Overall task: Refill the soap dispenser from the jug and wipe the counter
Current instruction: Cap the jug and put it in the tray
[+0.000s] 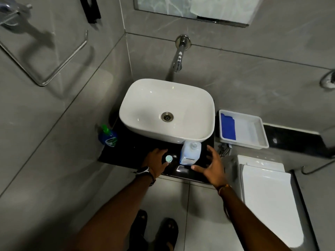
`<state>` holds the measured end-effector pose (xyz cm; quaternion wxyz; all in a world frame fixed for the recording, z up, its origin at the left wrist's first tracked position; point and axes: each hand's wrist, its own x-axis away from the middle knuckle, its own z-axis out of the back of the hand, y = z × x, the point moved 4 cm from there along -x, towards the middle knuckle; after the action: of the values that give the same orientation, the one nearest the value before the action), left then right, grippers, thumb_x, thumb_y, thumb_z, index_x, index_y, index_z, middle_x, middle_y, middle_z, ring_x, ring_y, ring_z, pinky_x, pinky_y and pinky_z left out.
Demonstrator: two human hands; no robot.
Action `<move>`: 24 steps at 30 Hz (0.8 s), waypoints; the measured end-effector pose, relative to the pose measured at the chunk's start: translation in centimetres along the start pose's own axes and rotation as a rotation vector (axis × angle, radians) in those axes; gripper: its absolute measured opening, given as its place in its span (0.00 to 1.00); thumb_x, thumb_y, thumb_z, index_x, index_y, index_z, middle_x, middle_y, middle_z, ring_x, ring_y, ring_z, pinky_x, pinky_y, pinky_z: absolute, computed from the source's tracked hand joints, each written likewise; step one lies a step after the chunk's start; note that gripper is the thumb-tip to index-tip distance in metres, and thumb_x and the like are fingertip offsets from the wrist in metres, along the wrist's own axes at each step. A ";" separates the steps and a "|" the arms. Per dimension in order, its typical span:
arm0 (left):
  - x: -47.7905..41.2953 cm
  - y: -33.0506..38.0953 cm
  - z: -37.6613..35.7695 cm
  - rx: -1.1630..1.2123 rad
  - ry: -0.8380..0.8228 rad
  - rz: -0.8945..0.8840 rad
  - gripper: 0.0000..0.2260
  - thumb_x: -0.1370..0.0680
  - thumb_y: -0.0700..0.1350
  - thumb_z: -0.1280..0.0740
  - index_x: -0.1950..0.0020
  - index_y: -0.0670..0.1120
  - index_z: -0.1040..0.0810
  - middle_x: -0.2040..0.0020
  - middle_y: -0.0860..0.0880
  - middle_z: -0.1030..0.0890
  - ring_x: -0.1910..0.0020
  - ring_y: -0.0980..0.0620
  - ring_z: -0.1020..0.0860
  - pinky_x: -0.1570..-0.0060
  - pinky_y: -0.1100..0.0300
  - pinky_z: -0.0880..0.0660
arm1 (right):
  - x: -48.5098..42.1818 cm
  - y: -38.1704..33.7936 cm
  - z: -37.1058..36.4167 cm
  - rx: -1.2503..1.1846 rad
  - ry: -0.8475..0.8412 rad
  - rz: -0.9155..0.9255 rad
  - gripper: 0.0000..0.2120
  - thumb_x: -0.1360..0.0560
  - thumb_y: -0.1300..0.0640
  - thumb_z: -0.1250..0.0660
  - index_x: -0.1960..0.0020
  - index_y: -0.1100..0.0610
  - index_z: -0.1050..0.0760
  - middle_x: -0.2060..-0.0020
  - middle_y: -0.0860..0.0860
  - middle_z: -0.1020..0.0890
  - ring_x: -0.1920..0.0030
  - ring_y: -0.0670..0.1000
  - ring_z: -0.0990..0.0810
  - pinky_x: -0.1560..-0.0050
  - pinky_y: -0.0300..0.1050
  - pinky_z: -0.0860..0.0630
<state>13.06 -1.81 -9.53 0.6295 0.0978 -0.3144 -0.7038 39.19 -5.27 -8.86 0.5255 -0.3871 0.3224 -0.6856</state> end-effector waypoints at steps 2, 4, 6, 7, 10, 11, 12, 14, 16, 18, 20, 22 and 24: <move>-0.6 0.9 -0.5 -0.048 -0.010 -0.019 0.28 0.24 0.50 0.30 0.25 0.54 0.33 0.32 0.44 0.28 0.34 0.42 0.27 0.32 0.49 0.29 | -0.6 -0.7 -0.3 -0.018 -0.006 0.033 0.55 0.42 0.49 0.12 0.22 0.51 0.37 0.27 0.51 0.28 0.31 0.51 0.25 0.30 0.53 0.25; -1.1 1.5 -1.0 -0.064 -0.027 -0.026 0.27 0.24 0.48 0.30 0.26 0.54 0.32 0.31 0.45 0.27 0.33 0.42 0.27 0.31 0.51 0.29 | -0.8 -1.3 -0.7 -0.042 -0.018 0.057 0.54 0.41 0.49 0.13 0.22 0.51 0.37 0.28 0.51 0.26 0.31 0.51 0.24 0.30 0.56 0.25; -1.6 2.0 -1.4 -0.069 -0.046 -0.045 0.23 0.24 0.45 0.31 0.29 0.53 0.27 0.33 0.44 0.25 0.34 0.42 0.26 0.32 0.52 0.28 | -1.0 -1.5 -1.0 -0.062 -0.034 0.067 0.52 0.40 0.50 0.13 0.23 0.52 0.36 0.30 0.50 0.24 0.32 0.51 0.23 0.31 0.58 0.24; -1.7 2.1 -1.6 -0.082 -0.055 -0.058 0.20 0.23 0.43 0.32 0.31 0.51 0.25 0.34 0.43 0.24 0.35 0.41 0.24 0.33 0.52 0.27 | -1.0 -1.6 -1.1 -0.075 -0.039 0.070 0.51 0.40 0.51 0.13 0.23 0.52 0.36 0.30 0.50 0.24 0.32 0.51 0.23 0.31 0.58 0.24; -2.0 2.4 -1.8 -0.119 -0.061 -0.082 0.16 0.23 0.42 0.33 0.36 0.49 0.21 0.38 0.41 0.21 0.39 0.39 0.22 0.37 0.51 0.25 | -1.2 -1.5 -1.1 -0.106 -0.039 0.074 0.48 0.38 0.55 0.14 0.24 0.52 0.34 0.32 0.49 0.22 0.35 0.50 0.21 0.34 0.58 0.22; -1.9 2.4 -1.8 -0.132 -0.064 -0.079 0.15 0.23 0.42 0.33 0.37 0.47 0.21 0.39 0.41 0.21 0.40 0.39 0.22 0.38 0.51 0.24 | -1.1 -1.4 -1.1 -0.109 -0.038 0.076 0.47 0.38 0.56 0.14 0.25 0.52 0.33 0.33 0.48 0.22 0.35 0.49 0.20 0.35 0.58 0.21; -1.8 2.3 -1.8 -0.140 -0.063 -0.071 0.14 0.23 0.43 0.33 0.39 0.46 0.21 0.40 0.41 0.21 0.40 0.39 0.22 0.39 0.51 0.24 | -1.1 -1.3 -1.1 -0.110 -0.040 0.079 0.46 0.38 0.56 0.14 0.25 0.51 0.33 0.34 0.48 0.21 0.36 0.49 0.20 0.35 0.57 0.21; -1.7 1.9 -1.7 -0.103 -0.025 -0.030 0.13 0.24 0.44 0.33 0.40 0.46 0.20 0.41 0.41 0.20 0.42 0.40 0.21 0.41 0.51 0.23 | -1.1 -1.4 -1.1 -0.101 -0.044 0.082 0.44 0.37 0.56 0.14 0.26 0.49 0.32 0.35 0.46 0.20 0.38 0.47 0.19 0.37 0.54 0.20; -1.7 1.6 -1.0 0.047 0.058 0.067 0.12 0.24 0.46 0.34 0.41 0.47 0.18 0.43 0.42 0.17 0.43 0.42 0.20 0.42 0.54 0.23 | -1.0 -1.6 -1.3 -0.088 -0.043 0.089 0.42 0.36 0.55 0.15 0.27 0.47 0.31 0.36 0.43 0.20 0.39 0.45 0.19 0.38 0.50 0.19; -2.1 1.5 0.0 0.258 0.130 0.168 0.10 0.22 0.45 0.35 0.46 0.46 0.16 0.47 0.43 0.15 0.45 0.43 0.19 0.46 0.59 0.25 | -1.1 -2.0 -1.4 -0.079 -0.035 0.105 0.39 0.35 0.55 0.16 0.29 0.46 0.29 0.38 0.42 0.19 0.40 0.43 0.19 0.39 0.46 0.19; -2.5 2.0 1.1 0.432 0.190 0.197 0.09 0.22 0.46 0.36 0.53 0.45 0.17 0.52 0.44 0.14 0.50 0.43 0.18 0.53 0.62 0.29 | -1.2 -2.3 -1.6 -0.070 -0.030 0.112 0.37 0.35 0.55 0.16 0.30 0.46 0.28 0.38 0.42 0.19 0.40 0.42 0.19 0.40 0.43 0.19; -2.3 2.9 2.5 0.499 0.274 0.144 0.11 0.24 0.52 0.35 0.56 0.46 0.19 0.58 0.47 0.15 0.56 0.47 0.18 0.58 0.62 0.29 | -1.3 -2.6 -1.8 -0.070 -0.032 0.106 0.37 0.35 0.54 0.16 0.31 0.46 0.28 0.38 0.42 0.19 0.40 0.42 0.19 0.41 0.42 0.19; -2.0 4.2 3.5 0.484 0.334 0.022 0.09 0.26 0.54 0.32 0.56 0.49 0.20 0.63 0.51 0.15 0.62 0.57 0.19 0.60 0.64 0.25 | -1.3 -2.7 -2.0 -0.072 -0.027 0.098 0.36 0.35 0.53 0.16 0.31 0.45 0.28 0.39 0.42 0.19 0.41 0.41 0.19 0.42 0.40 0.20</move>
<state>15.05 1.15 -4.98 0.6385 0.3561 -0.3663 -0.5755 36.40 -3.27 -7.79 0.5486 -0.3986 0.3581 -0.6418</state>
